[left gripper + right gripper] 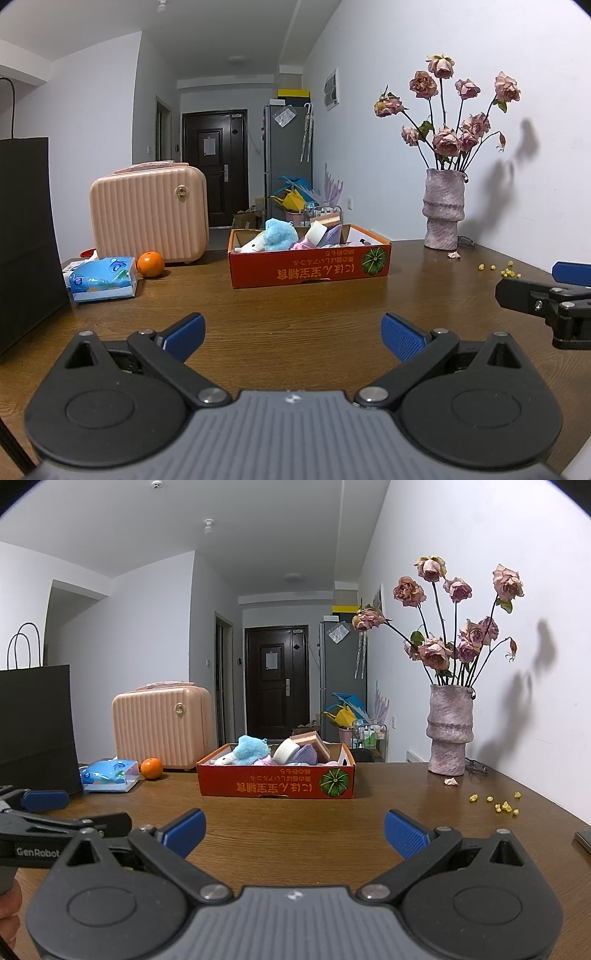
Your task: Organize soft objects
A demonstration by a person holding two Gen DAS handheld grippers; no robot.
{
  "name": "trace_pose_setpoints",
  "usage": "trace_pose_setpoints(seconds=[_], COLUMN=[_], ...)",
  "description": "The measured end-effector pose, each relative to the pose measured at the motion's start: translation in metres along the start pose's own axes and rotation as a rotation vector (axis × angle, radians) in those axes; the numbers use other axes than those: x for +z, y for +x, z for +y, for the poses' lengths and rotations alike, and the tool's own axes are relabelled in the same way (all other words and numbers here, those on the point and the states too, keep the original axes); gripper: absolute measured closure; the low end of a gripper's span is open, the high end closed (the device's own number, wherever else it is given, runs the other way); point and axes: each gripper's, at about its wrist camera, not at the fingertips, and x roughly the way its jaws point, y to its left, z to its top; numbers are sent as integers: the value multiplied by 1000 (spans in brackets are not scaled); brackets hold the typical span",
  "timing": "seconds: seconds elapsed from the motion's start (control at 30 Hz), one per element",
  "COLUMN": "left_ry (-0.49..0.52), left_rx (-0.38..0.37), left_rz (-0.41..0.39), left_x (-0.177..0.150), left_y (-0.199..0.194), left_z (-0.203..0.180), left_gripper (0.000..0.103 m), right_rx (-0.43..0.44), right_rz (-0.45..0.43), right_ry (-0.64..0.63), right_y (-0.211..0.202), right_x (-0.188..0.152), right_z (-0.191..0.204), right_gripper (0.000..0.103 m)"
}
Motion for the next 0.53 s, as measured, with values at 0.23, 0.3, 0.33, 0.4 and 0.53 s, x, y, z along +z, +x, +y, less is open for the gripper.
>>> trace_pose_setpoints(seconds=[0.23,0.3,0.33,0.4,0.53], left_ry=[5,4,2,1,-4], left_rx=[-7,-13,-16,-17,-25], left_rz=[8,5,4,-1,-1], left_x=[0,0,0,-1,-1], left_y=[3,3,4,4,4], left_z=[-1,-1,0,0,1], left_gripper=[0,0,0,0,0], right_rx=[-1,-2,-2,-2,-3], right_rz=[5,6,7,7,6], right_ry=[5,6,6,6,5], right_y=[2,2,2,3,4], right_x=[-1,-1,-1,-1,-2], right_z=[-2,-2,-2,-2,-2], right_gripper=[0,0,0,0,0])
